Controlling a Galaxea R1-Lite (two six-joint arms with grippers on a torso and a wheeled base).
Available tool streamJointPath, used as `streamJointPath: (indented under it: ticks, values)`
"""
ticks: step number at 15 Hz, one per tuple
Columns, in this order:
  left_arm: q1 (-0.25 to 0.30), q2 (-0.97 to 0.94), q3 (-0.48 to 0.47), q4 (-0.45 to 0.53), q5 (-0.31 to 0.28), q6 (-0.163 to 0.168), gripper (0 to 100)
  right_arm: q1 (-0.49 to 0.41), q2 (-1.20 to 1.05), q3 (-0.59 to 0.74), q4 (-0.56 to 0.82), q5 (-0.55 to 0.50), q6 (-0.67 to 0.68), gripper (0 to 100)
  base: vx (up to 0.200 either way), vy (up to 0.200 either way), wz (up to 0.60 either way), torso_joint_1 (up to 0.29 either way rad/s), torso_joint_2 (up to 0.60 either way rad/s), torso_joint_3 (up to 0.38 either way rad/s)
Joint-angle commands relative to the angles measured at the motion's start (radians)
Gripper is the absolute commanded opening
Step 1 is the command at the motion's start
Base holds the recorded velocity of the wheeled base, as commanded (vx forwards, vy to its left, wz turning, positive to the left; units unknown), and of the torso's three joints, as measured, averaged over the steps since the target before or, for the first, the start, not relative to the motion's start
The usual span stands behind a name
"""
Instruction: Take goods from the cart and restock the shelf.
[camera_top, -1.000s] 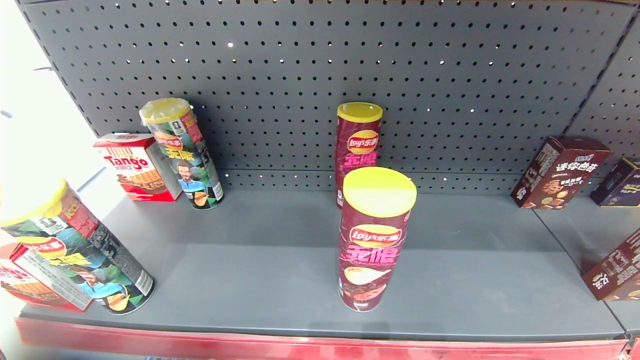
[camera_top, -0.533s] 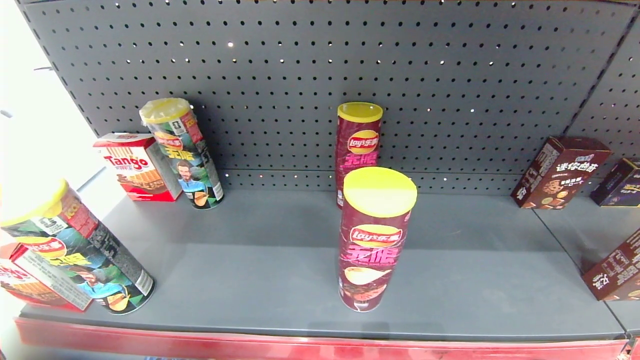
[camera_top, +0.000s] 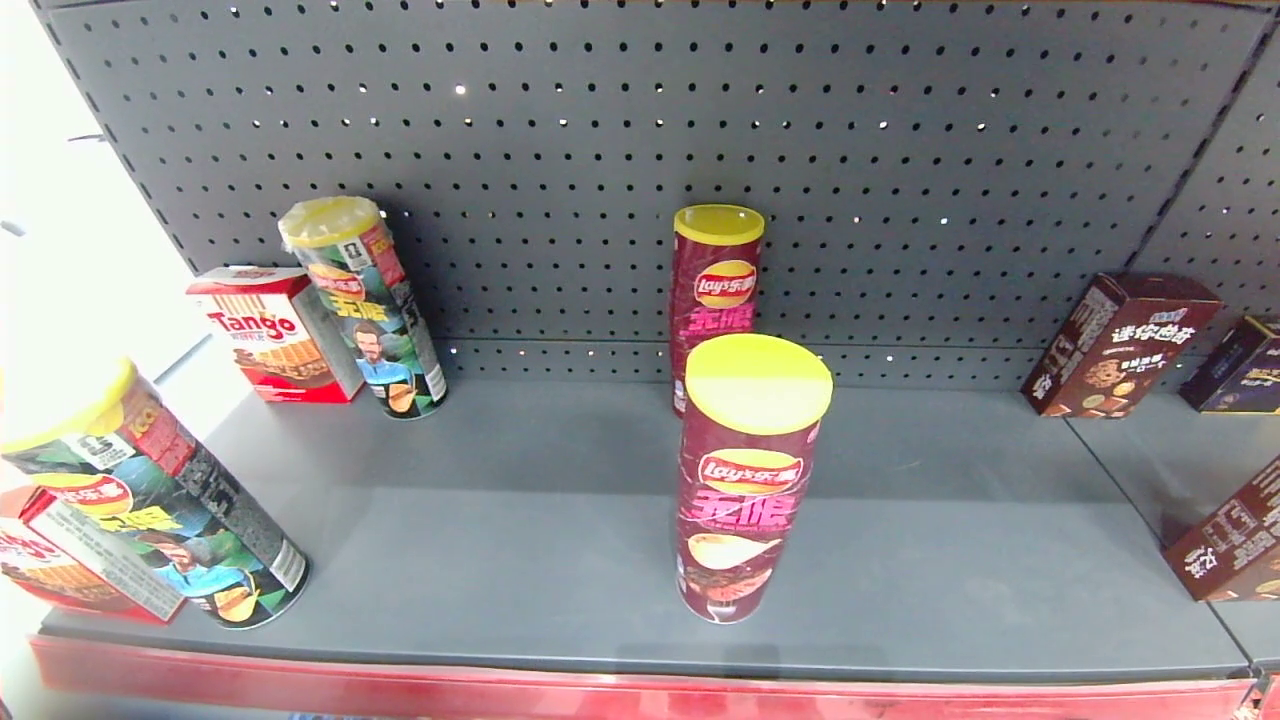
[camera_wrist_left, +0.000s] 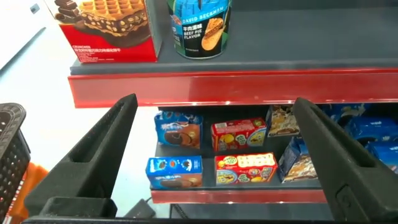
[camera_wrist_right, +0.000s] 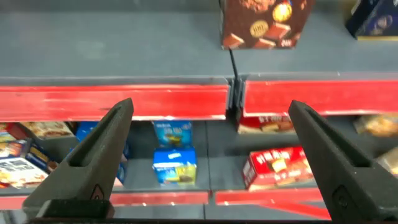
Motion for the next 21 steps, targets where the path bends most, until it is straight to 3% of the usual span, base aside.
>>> streamJointPath:
  ticks: [1, 21]
  values:
    - [0.001, 0.0, 0.001, 0.0, 0.0, 0.001, 100, 0.008, -0.028, 0.0, 0.0, 0.0, 0.0, 100, 0.0, 0.0, 0.0, 0.0, 0.0, 0.0]
    - [0.001, 0.0, 0.0, 0.0, -0.003, 0.003, 100, 0.008, -0.028, 0.0, 0.0, 0.009, -0.002, 100, 0.0, 0.0, -0.06, 0.0, 0.0, 0.0]
